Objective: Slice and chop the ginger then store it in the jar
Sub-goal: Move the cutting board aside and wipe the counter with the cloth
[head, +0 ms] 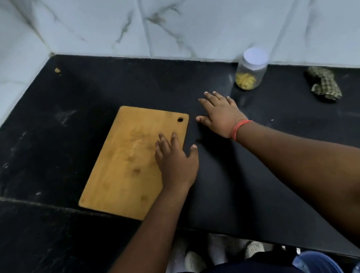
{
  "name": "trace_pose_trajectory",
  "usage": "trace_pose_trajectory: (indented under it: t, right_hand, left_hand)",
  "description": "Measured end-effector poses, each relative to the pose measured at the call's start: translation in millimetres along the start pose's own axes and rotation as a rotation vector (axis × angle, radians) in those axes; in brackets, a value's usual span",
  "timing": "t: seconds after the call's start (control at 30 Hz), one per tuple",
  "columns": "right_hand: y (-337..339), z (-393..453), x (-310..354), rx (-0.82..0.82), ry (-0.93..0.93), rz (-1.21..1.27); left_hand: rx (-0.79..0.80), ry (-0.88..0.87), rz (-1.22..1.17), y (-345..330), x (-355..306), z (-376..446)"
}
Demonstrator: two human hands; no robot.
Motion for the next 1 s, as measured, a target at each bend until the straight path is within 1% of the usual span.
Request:
trace_pose_trajectory:
  t: [0.1, 0.2, 0.3, 0.37, 0.47, 0.63, 0.87, 0.93, 1.0]
  right_hand:
    - [25, -6, -42, -0.155, -0.031, -0.034]
    - [53, -7, -82, -0.328, -0.069, -0.091]
    - [71, -2, -114, -0.389, -0.113, -0.111]
    - [80, 3, -132, -0.401, -0.145, -0.097]
    - [83, 13, -153, -0.359, -0.206, -0.083]
    - [71, 12, -195, -0.259, -0.374, -0.039]
    - [36, -24, -298, -0.075, -0.616, -0.028]
    - [30, -32, -325, -0.039, -0.631, -0.037]
    - [22, -36, -346, 0.034, -0.606, -0.031]
  left_hand:
    - [0.084, -0.135, 0.107, -23, -30, 0]
    - [0.11, -0.25, 0.194, -42, -59, -2]
    - [0.125, -0.335, 0.262, -57, -80, -6]
    - [0.136, -0.357, 0.283, -67, -92, -9]
    - [0.152, -0.366, 0.3, -79, -105, -14]
    - [0.15, -0.411, 0.36, -99, -122, -23]
    - [0.178, -0.465, 0.408, -128, -147, -39]
    - [0.19, -0.475, 0.42, -133, -152, -43]
    - [0.208, -0.475, 0.448, -143, -157, -48]
Point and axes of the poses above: each hand's wrist, its own z-axis towards the middle knuckle, its own y-axis out of the back of the hand, x = y × z, the point moved 5 cm from there along z, towards the middle knuckle, and after that the axes turned 12 degrees about -x, right-handed, at the moved point
